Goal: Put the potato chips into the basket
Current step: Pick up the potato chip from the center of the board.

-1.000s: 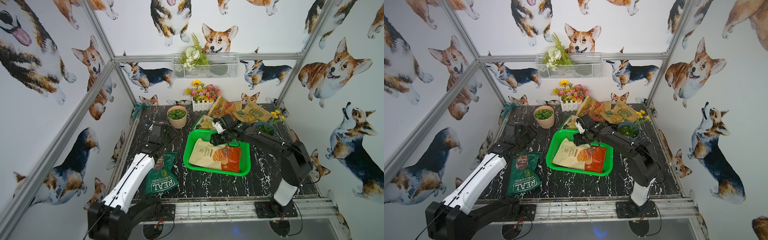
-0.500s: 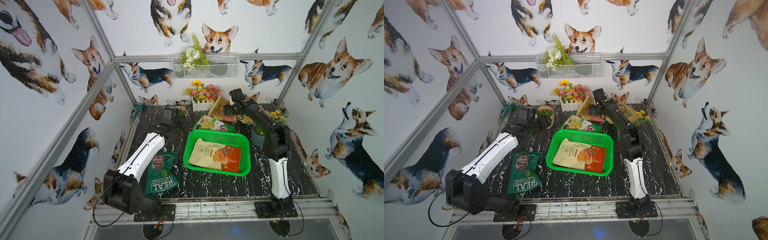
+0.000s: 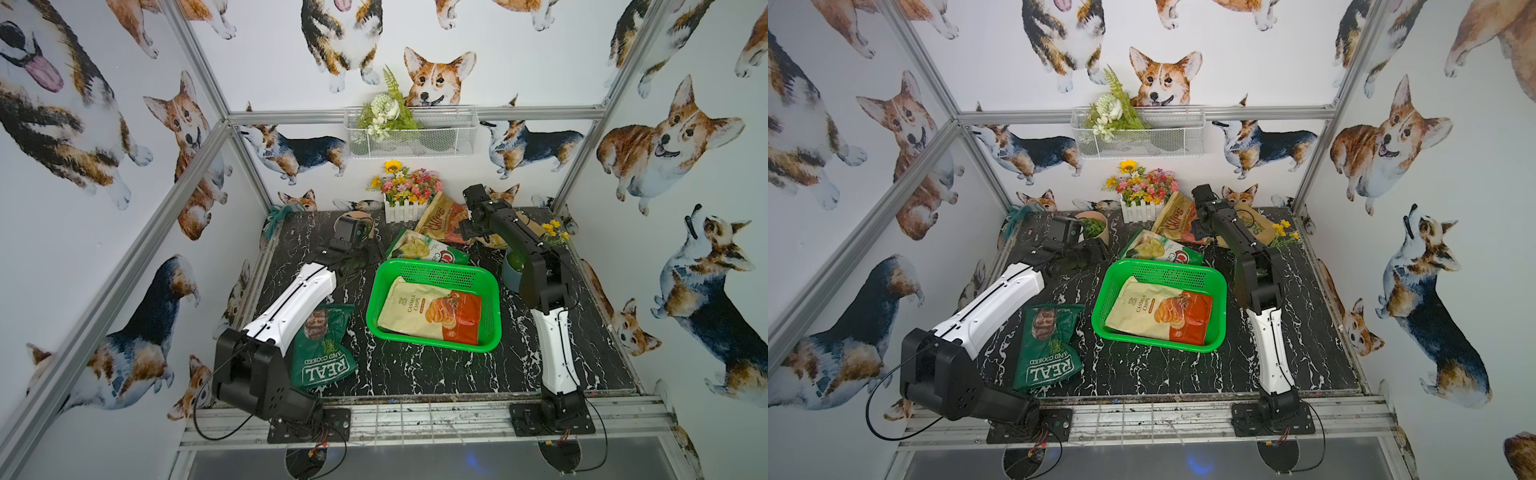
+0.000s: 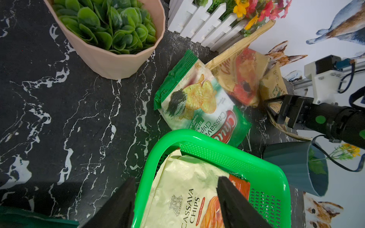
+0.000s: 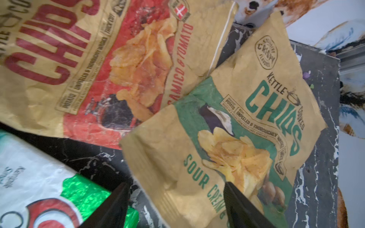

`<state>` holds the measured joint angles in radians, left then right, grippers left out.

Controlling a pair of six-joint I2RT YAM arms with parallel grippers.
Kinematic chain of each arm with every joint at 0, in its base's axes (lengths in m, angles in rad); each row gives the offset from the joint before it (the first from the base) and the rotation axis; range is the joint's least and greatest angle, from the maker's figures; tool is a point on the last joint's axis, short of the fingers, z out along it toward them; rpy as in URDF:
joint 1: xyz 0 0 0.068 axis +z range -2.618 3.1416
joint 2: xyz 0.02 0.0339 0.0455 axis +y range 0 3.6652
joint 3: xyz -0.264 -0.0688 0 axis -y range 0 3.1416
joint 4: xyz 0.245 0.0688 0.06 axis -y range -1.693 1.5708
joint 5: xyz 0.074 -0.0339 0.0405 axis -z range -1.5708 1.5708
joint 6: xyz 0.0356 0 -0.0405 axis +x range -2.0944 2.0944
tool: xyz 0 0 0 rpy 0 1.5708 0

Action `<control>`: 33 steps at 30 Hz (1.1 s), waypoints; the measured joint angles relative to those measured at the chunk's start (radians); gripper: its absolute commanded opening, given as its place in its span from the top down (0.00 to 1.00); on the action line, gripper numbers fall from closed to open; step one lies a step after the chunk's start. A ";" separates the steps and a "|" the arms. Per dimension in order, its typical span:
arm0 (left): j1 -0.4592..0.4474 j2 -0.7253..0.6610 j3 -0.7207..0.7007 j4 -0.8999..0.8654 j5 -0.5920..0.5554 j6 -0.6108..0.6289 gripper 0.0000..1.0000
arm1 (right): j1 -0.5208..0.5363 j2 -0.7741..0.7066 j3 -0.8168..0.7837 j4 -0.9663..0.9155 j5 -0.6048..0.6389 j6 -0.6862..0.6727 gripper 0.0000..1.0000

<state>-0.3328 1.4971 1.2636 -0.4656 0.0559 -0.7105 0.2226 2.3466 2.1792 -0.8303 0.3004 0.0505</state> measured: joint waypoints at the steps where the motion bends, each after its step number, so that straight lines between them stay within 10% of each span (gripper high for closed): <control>1: 0.000 0.004 0.006 0.000 0.000 0.000 0.30 | -0.008 0.006 0.001 0.001 0.001 0.000 0.26; 13: 0.000 -0.023 -0.037 0.017 -0.002 -0.002 0.30 | -0.004 0.061 0.027 0.012 0.014 -0.011 0.64; 18: 0.002 -0.038 -0.062 0.020 -0.019 -0.004 0.30 | 0.014 0.018 0.023 0.016 0.047 -0.014 1.00; 33: 0.004 -0.082 -0.108 0.051 -0.053 0.002 0.30 | 0.086 -0.198 0.014 0.051 0.139 -0.030 1.00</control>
<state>-0.3290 1.4147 1.1553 -0.4149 0.0029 -0.7082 0.3088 2.1483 2.1937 -0.7795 0.4397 0.0208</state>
